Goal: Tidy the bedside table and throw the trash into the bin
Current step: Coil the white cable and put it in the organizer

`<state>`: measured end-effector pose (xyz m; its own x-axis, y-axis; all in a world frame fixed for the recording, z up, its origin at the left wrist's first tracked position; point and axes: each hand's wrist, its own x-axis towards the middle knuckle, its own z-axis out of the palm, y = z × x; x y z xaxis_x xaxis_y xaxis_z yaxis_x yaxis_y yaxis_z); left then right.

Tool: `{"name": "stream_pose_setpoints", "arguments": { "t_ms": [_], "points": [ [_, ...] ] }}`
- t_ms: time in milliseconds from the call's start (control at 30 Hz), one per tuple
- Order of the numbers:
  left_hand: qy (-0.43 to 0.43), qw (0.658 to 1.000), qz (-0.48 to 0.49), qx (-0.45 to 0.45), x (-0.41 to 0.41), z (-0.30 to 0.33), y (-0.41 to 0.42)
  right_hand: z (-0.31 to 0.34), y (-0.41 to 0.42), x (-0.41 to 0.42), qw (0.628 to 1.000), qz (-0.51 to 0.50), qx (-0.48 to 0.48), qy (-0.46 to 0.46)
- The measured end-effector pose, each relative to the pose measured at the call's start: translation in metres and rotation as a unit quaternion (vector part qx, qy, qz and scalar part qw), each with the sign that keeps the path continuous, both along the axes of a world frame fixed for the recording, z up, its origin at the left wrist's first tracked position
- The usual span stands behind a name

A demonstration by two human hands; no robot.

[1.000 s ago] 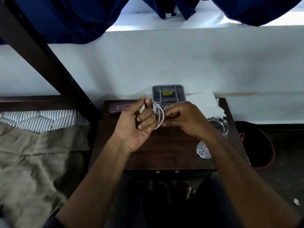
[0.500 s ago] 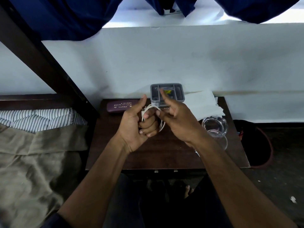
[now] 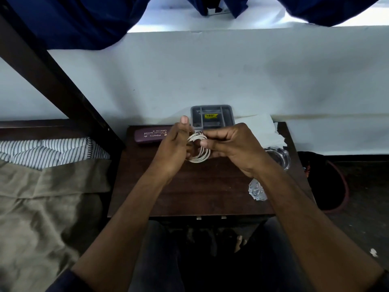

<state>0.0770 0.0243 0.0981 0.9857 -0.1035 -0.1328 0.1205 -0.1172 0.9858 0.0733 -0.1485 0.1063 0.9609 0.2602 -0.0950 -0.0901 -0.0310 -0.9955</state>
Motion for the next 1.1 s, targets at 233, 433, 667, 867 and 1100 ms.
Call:
{"name": "stream_pose_setpoints", "arguments": {
  "t_ms": [233,433,667,867,1100],
  "points": [
    [-0.005,0.995,-0.013,0.101,0.000,-0.002,-0.002,0.011,0.013,0.000,0.961,0.057,-0.225,-0.148],
    [-0.056,0.994,-0.060,0.073,0.001,-0.009,-0.005,0.007,0.007,0.001,0.956,0.031,-0.253,-0.146],
    [-0.131,0.986,0.048,0.090,0.014,-0.028,-0.019,-0.015,-0.003,0.021,0.984,-0.048,-0.159,-0.066],
    [-0.178,0.950,0.150,0.206,0.036,-0.062,-0.018,-0.030,-0.012,0.074,0.977,-0.184,-0.106,0.034],
    [-0.064,0.963,0.253,0.071,0.099,-0.063,-0.029,-0.045,0.008,0.138,0.954,-0.267,-0.134,0.038]
  ]
}}
